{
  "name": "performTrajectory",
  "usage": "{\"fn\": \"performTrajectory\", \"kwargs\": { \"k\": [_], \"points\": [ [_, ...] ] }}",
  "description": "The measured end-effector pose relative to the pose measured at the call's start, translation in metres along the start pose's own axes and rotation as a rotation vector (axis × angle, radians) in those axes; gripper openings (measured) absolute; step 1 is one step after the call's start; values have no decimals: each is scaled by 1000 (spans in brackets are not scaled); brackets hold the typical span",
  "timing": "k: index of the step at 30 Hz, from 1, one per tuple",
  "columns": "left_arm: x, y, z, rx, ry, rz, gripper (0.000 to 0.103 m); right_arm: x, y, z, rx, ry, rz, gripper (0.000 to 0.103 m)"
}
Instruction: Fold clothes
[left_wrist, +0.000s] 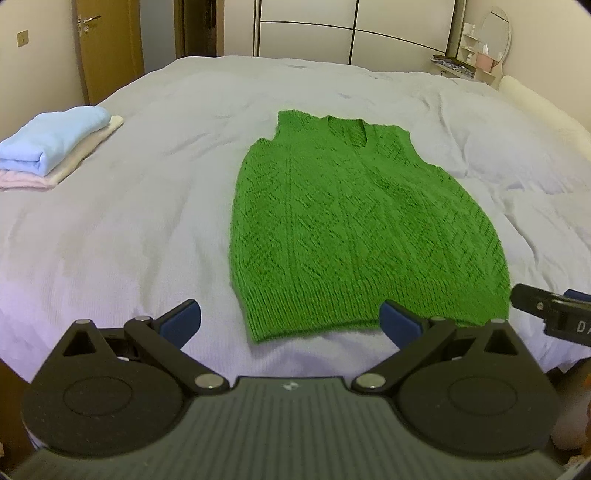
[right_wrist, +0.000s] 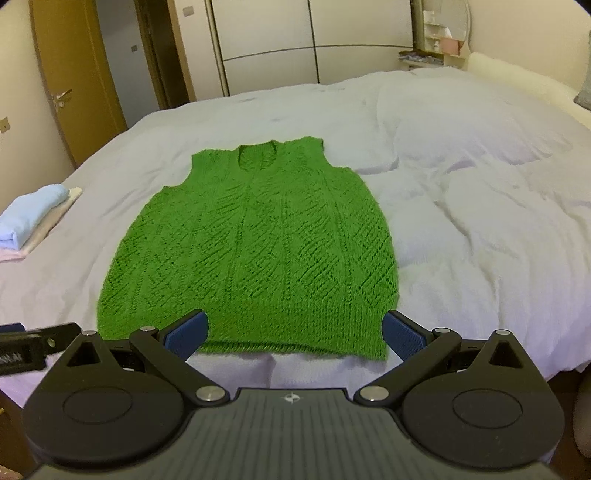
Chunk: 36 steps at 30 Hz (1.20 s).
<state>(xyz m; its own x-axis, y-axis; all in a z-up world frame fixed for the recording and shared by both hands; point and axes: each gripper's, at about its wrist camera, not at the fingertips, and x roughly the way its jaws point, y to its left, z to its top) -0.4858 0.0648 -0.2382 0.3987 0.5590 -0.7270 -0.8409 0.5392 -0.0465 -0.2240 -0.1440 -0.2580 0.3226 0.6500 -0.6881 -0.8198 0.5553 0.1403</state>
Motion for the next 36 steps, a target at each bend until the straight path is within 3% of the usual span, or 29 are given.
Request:
{"fn": "performTrajectory", "kwargs": {
  "k": [5,11,17,25,28,30,34,36],
  "points": [
    [29,6,15,26,16,-20,102,25,-24,10,32,-5,14,103],
    [74,6,38,51,38,-96,102,65,-51,24,61,0,63,103],
    [117,12,66,58,10,-199,98,105,-66,42,8,-43,195,99],
    [174,10,109,150,-8,-262,98,166,-78,83,-65,-30,231,93],
    [192,9,122,203,-8,-279,94,187,-81,101,-101,-16,239,82],
    [204,10,130,234,-2,-289,90,202,-85,112,-109,4,250,67],
    [229,14,145,271,22,-321,84,230,-91,131,-130,48,270,61],
    [240,17,151,275,34,-326,82,243,-94,141,-149,68,283,53]
  ]
}}
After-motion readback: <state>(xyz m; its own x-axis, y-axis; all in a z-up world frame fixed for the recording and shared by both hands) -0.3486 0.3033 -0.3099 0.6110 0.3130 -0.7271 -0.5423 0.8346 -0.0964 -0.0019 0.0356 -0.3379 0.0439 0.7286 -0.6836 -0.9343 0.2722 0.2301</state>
